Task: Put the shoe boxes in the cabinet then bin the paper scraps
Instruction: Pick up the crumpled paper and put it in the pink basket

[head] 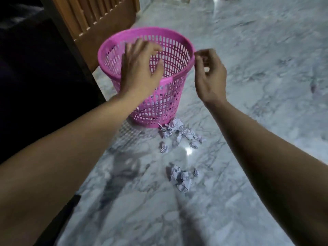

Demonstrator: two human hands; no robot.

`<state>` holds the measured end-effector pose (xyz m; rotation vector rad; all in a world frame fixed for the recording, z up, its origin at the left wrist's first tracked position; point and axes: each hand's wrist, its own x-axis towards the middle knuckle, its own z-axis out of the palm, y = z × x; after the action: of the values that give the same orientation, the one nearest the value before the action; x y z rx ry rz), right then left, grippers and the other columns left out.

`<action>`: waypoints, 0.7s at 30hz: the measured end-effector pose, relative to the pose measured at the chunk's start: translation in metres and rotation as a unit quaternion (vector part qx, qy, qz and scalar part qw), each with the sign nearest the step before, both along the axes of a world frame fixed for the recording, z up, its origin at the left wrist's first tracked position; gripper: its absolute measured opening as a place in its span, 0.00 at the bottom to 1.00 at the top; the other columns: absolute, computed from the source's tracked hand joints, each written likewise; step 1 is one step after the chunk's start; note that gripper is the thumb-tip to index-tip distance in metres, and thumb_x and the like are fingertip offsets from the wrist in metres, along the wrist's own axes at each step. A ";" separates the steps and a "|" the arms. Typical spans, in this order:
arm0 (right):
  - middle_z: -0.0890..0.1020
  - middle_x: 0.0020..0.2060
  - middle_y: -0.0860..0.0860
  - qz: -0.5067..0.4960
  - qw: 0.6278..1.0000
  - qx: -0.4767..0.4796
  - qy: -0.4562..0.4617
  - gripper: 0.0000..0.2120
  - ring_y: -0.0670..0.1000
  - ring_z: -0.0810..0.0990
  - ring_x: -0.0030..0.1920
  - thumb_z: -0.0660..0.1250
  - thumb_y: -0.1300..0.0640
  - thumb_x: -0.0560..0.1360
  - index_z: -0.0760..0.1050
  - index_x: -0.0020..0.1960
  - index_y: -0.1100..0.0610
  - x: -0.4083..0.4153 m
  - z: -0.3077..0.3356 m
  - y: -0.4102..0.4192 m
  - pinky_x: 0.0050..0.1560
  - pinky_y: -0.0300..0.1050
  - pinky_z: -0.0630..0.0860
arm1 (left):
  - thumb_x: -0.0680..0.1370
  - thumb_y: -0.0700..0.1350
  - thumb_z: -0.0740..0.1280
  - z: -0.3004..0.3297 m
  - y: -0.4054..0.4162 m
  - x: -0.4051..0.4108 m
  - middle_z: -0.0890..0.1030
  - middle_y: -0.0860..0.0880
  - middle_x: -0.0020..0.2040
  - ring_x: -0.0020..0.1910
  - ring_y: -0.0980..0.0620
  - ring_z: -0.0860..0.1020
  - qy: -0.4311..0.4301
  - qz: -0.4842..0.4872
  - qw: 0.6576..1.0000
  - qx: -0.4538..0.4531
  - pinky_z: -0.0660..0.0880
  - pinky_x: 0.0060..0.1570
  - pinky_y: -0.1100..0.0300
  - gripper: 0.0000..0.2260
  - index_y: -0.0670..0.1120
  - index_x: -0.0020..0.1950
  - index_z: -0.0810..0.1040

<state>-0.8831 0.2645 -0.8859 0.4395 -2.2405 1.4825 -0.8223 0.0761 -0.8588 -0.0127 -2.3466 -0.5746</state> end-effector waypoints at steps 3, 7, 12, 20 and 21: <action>0.82 0.51 0.47 0.004 0.993 0.107 -0.043 0.09 0.51 0.80 0.53 0.62 0.49 0.83 0.79 0.57 0.50 0.069 -0.099 0.050 0.56 0.56 0.77 | 0.77 0.44 0.67 -0.077 0.031 0.062 0.78 0.46 0.51 0.53 0.44 0.74 -0.028 -0.158 0.986 -0.036 0.70 0.54 0.49 0.09 0.43 0.55 0.80; 0.75 0.69 0.49 0.041 0.903 0.382 -0.190 0.29 0.56 0.73 0.71 0.60 0.31 0.77 0.67 0.75 0.40 0.172 -0.211 0.087 0.68 0.62 0.70 | 0.76 0.55 0.63 -0.195 0.042 0.129 0.74 0.49 0.64 0.60 0.42 0.73 -0.332 -0.161 0.926 -0.083 0.74 0.56 0.45 0.21 0.51 0.68 0.73; 0.75 0.69 0.56 0.050 0.833 0.517 -0.191 0.29 0.61 0.76 0.65 0.59 0.35 0.76 0.72 0.73 0.45 0.206 -0.257 0.094 0.56 0.60 0.75 | 0.73 0.64 0.66 -0.254 0.066 0.152 0.67 0.49 0.75 0.67 0.44 0.70 -0.450 -0.189 0.860 -0.148 0.76 0.59 0.48 0.34 0.57 0.78 0.62; 0.72 0.59 0.49 0.109 0.860 0.445 -0.226 0.07 0.55 0.75 0.57 0.64 0.51 0.79 0.75 0.56 0.48 0.168 -0.261 0.116 0.43 0.46 0.73 | 0.76 0.45 0.62 -0.271 0.100 0.141 0.72 0.53 0.52 0.50 0.47 0.75 -0.357 -0.180 0.914 -0.069 0.75 0.34 0.50 0.05 0.52 0.50 0.74; 0.73 0.58 0.48 0.104 0.867 0.425 -0.237 0.07 0.55 0.75 0.56 0.65 0.52 0.79 0.75 0.56 0.49 0.165 -0.259 0.115 0.43 0.46 0.73 | 0.76 0.44 0.62 -0.270 0.098 0.138 0.72 0.54 0.52 0.50 0.48 0.75 -0.356 -0.171 0.918 -0.036 0.75 0.37 0.50 0.05 0.53 0.50 0.74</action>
<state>-0.7179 0.3797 -1.1450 0.6292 -3.2928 0.6142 -0.6839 0.1741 -1.1293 -0.2995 -3.1089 -0.7524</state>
